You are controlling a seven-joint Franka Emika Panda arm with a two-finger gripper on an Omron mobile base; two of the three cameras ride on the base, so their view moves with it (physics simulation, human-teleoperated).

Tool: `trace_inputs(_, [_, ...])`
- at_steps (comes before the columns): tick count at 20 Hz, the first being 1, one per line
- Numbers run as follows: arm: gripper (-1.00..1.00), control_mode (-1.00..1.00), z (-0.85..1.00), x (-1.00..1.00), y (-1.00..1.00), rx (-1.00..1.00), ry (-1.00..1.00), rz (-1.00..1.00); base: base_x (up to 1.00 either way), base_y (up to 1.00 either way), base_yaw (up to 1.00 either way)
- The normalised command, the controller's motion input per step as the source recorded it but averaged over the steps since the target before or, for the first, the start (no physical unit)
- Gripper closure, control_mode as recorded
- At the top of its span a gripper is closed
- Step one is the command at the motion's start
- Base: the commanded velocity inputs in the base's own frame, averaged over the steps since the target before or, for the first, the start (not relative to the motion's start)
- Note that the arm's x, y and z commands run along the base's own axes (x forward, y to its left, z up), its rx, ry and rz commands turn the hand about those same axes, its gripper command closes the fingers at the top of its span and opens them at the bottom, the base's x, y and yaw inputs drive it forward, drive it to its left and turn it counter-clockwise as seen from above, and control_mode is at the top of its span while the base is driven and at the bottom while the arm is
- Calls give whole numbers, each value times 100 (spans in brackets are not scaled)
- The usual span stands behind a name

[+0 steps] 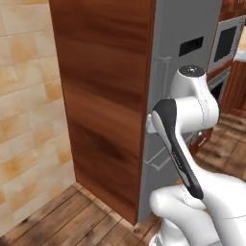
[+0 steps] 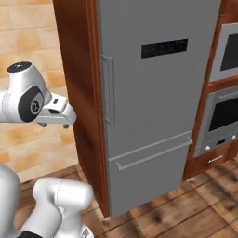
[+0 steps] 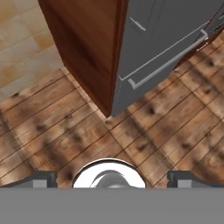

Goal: Move the hot dog bun to the plate on the dining table and place the condiment next to that plate. Then navigate to the fridge and take the sausage and place it on the plate as well.

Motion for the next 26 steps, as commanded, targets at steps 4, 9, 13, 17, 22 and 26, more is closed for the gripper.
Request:
trace_inputs(4, [-100, 100, 0, 0, 0, 0, 0, 0, 27, -5, -37])
trace_inputs(9, [-100, 100, 0, 0, 0, 0, 0, 0, 75, -5, -24])
trace_inputs(13, [-100, 100, 0, 0, 0, 0, 0, 0, 31, -7, 0])
trace_inputs(17, [-100, -100, 0, 4, -38, 3, -13, 2, 0, 0, 0])
trace_inputs(22, [-100, -100, 1, 19, -24, 21, -41, 13, 0, 0, 0])
trace_inputs(26, [-100, -100, 9, 53, 0, 22, -33, 8, 0, 0, 0])
